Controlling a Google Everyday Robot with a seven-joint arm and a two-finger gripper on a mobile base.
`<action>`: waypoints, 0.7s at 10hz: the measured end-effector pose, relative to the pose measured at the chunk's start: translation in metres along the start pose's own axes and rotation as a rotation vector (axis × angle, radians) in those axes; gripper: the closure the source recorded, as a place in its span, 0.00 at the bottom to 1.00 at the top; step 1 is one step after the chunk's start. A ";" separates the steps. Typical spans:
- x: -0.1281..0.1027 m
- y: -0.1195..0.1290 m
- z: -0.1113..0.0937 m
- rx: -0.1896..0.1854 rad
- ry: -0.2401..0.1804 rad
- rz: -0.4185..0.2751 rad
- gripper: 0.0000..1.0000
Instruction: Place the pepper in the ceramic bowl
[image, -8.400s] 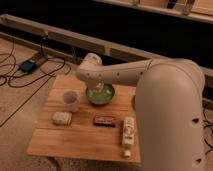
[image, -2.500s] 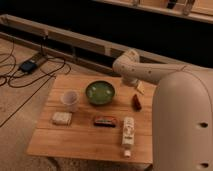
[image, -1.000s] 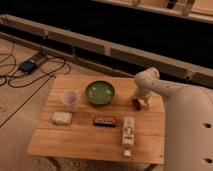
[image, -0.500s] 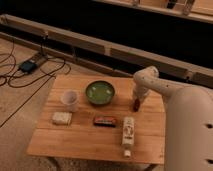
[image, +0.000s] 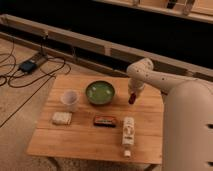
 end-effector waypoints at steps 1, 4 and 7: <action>0.000 -0.010 -0.014 -0.003 0.018 -0.010 1.00; -0.003 -0.034 -0.063 -0.022 0.086 -0.035 1.00; -0.007 -0.043 -0.084 -0.015 0.130 -0.041 1.00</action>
